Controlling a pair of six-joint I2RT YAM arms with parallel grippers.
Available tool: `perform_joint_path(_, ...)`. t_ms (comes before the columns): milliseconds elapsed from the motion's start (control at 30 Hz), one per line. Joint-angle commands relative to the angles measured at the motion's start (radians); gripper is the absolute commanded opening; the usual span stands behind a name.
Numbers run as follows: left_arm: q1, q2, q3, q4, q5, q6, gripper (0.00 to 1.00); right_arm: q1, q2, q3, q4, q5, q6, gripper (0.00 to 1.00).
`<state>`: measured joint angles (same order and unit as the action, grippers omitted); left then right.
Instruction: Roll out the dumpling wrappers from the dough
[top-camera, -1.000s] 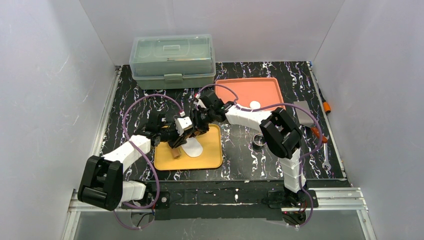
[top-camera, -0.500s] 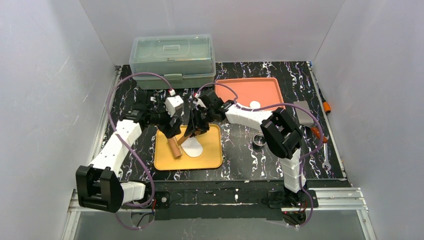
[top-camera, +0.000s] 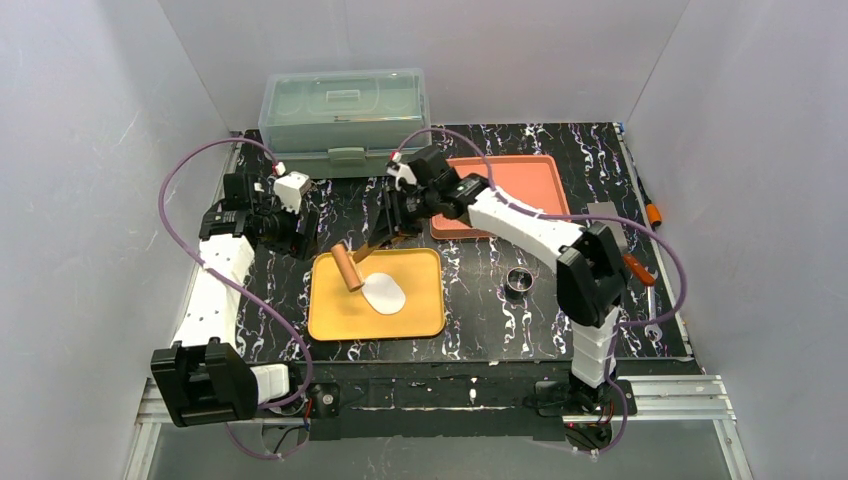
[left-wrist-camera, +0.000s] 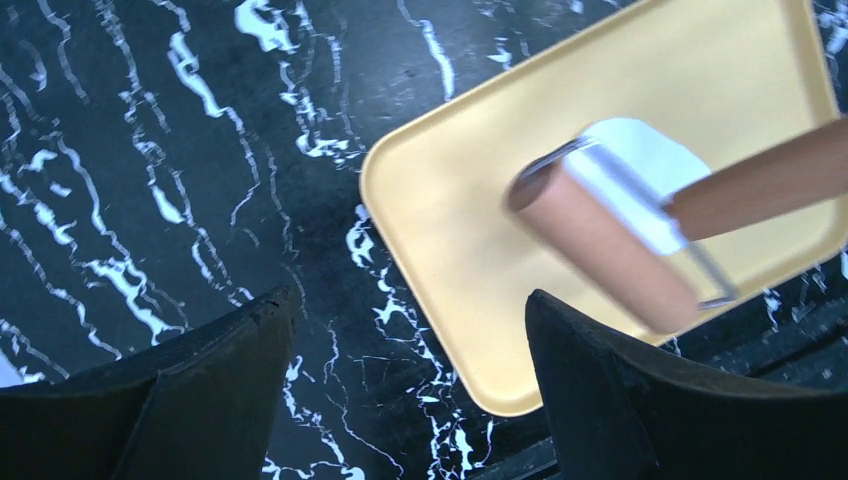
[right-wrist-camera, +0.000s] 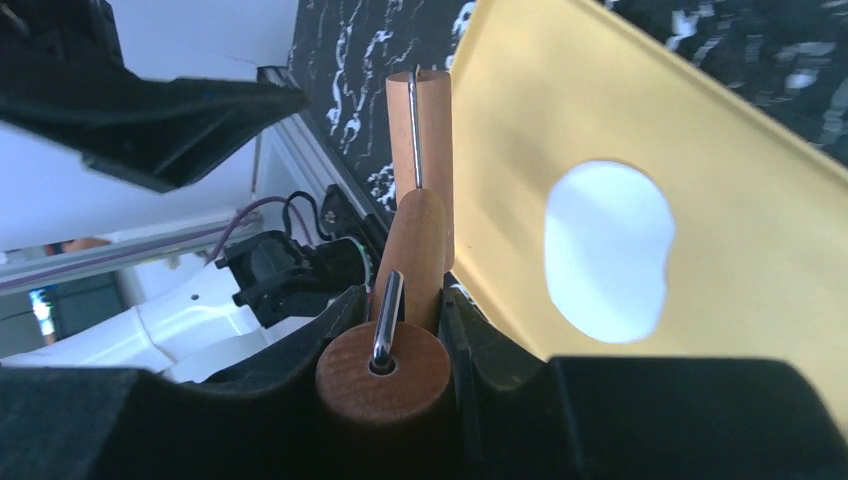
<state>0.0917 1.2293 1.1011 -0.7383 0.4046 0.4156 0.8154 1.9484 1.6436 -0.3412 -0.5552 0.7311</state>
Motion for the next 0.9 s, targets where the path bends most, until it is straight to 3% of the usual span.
perform_joint_path(0,0.005,0.008,-0.059,0.062,-0.167,-0.104,0.83,-0.067,-0.106,0.056,-0.197,0.072,-0.144,0.01)
perform_joint_path(200,0.003,0.092,-0.183,0.155,-0.215,-0.193,0.8,-0.084,-0.036,0.157,-0.414,0.079,-0.305,0.01)
perform_joint_path(433,-0.003,0.252,-0.247,0.239,-0.226,-0.229,0.7,-0.08,0.007,0.083,-0.358,0.03,-0.293,0.01)
perform_joint_path(667,-0.036,0.371,-0.201,0.242,-0.243,-0.264,0.56,-0.037,0.022,-0.033,-0.251,0.051,-0.253,0.01)
perform_joint_path(800,-0.036,0.428,-0.173,0.227,-0.222,-0.294,0.44,-0.019,0.027,-0.108,-0.198,0.1,-0.243,0.01)
perform_joint_path(867,-0.036,0.442,-0.167,0.224,-0.201,-0.313,0.34,-0.013,0.022,-0.134,-0.179,0.116,-0.235,0.01)
